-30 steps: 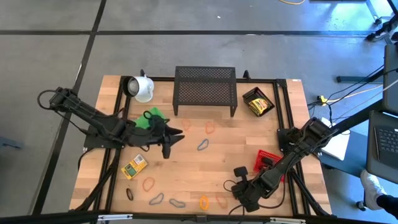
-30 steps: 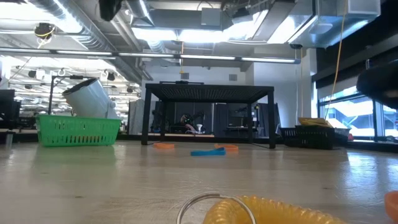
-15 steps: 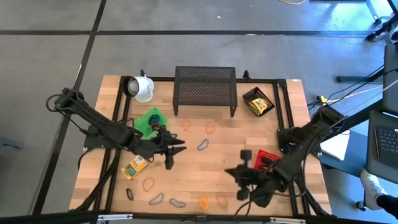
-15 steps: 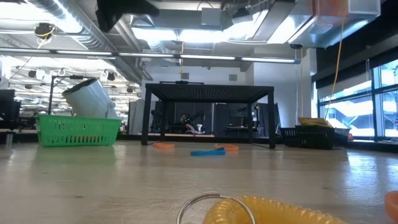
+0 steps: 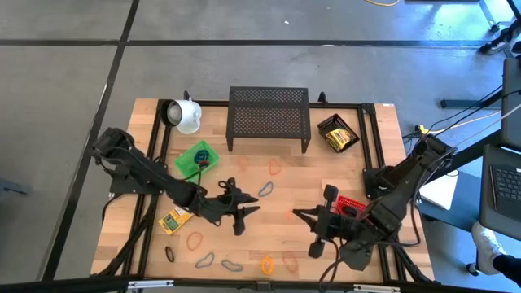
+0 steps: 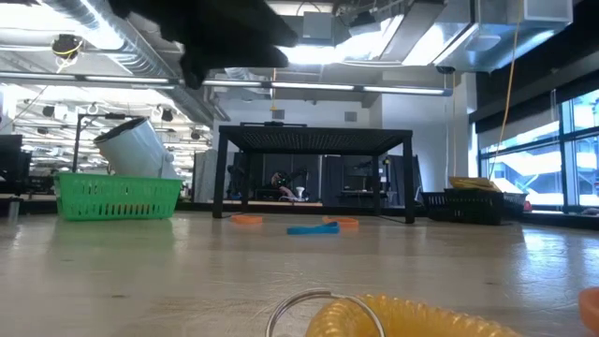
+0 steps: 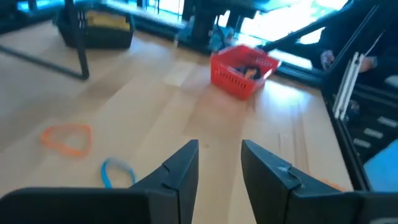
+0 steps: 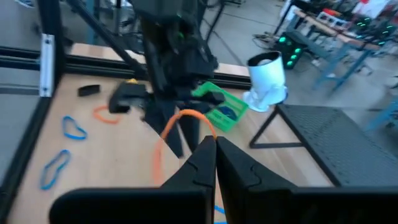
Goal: Pick & Place Office Desk Supplies
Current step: Put the orange rubber band into the red bin
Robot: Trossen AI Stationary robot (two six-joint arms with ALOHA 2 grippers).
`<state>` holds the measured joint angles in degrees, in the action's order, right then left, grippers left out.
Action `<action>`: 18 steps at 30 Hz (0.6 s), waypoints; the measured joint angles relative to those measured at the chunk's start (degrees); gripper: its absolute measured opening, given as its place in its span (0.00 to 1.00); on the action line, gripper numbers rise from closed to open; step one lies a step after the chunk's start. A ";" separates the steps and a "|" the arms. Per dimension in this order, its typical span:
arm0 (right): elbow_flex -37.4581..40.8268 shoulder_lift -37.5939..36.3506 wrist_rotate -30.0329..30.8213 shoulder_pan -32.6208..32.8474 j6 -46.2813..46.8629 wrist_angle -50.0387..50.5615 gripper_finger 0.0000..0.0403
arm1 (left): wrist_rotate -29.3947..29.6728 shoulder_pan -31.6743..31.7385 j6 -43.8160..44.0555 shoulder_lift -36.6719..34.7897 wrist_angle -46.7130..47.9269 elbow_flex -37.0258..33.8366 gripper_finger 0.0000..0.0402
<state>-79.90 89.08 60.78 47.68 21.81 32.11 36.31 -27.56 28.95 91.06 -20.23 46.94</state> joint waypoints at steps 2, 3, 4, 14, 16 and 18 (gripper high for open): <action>-1.76 0.00 -1.02 0.00 0.00 0.85 0.02 | 0.02 0.67 -2.76 1.43 -3.28 0.00 0.28; -2.57 0.00 -1.58 0.00 0.02 1.06 0.02 | 0.06 1.01 -4.01 1.96 -4.70 0.00 0.28; -3.35 0.00 -1.72 0.00 0.02 1.45 0.02 | 0.09 1.35 -4.96 2.46 -6.42 0.00 0.28; -8.23 -0.02 -4.87 0.04 13.90 24.00 0.02 | -0.03 2.12 -7.70 2.21 -9.95 0.02 0.28; -8.24 -0.02 -9.63 0.04 22.53 32.39 0.02 | -0.31 1.70 -7.70 2.21 -9.81 0.02 0.28; -8.21 -0.02 -14.90 0.06 32.04 41.11 0.02 | -0.30 1.28 -7.70 2.21 -9.85 0.02 0.27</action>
<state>-88.11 89.06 45.89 47.74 53.85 73.22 36.01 -26.29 21.26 93.27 -30.08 46.96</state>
